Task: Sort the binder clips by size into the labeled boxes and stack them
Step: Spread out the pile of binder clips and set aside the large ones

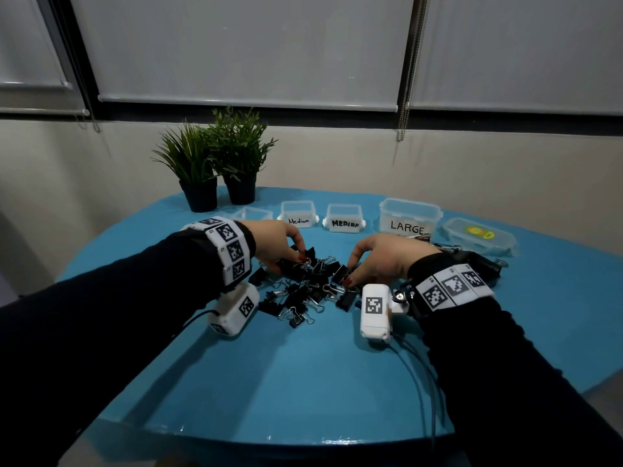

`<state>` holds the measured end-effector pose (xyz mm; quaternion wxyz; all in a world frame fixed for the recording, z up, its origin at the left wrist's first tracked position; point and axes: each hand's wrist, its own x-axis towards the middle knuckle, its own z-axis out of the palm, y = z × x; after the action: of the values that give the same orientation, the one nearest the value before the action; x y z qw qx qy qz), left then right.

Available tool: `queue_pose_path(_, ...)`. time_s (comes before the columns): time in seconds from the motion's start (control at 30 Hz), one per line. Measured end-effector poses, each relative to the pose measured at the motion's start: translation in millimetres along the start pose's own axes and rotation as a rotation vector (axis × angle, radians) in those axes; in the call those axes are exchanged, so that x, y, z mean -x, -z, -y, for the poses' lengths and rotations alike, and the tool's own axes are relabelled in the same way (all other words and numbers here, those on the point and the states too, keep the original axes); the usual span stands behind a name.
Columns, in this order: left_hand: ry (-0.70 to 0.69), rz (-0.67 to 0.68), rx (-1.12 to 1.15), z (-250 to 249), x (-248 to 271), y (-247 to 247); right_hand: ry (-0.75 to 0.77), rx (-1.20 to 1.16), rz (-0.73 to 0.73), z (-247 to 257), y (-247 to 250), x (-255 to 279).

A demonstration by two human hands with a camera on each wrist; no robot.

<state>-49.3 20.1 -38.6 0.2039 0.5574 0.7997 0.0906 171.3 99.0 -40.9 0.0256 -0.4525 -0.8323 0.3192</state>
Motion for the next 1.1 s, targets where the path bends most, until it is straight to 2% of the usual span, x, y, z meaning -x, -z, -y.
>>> queue_pose_path(0.13, -0.036, 0.003, 0.085, -17.1, 1.9, -7.1, -0.01, -0.084, -0.019, -3.2, -1.1, -6.5)
queue_pose_path(0.23, -0.07, 0.065, 0.165, -22.7, 4.4, -7.1, -0.028, -0.152, -0.003, -4.6, -1.9, -9.5)
queue_pose_path(0.33, -0.068, 0.092, 0.071, -19.1, 13.4, 3.5, -0.025, -0.191, 0.014, -5.3, -3.1, -12.5)
queue_pose_path(0.4, -0.019, 0.119, -0.029, -13.6, 22.7, 14.7, -0.012, -0.228, 0.025, -4.4, -4.2, -13.4)
queue_pose_path(0.5, 0.127, 0.248, -0.261, -3.0, 38.6, 32.0, 0.026, -0.261, -0.028, -2.6, -3.7, -13.1)
queue_pose_path(0.6, 0.326, 0.379, -0.463, 5.9, 54.9, 42.1, -0.009, -0.16, -0.048, -0.6, 3.0, -3.0)
queue_pose_path(0.67, 0.358, 0.406, -0.504, 8.6, 64.8, 42.0, -0.058, -0.037, 0.03, -0.5, 8.5, 7.3)
queue_pose_path(0.8, 0.307, 0.347, -0.36, 13.9, 68.3, 25.0, -0.106, 0.063, 0.152, 2.1, 12.3, 15.5)
queue_pose_path(0.87, 0.267, 0.286, -0.319, 14.1, 63.8, 16.1, -0.11, 0.072, 0.153, 2.1, 11.4, 13.7)
queue_pose_path(1.1, 0.139, 0.223, -0.016, 1.2, 42.1, -5.2, -0.051, -0.057, 0.077, -4.5, 9.1, 4.7)
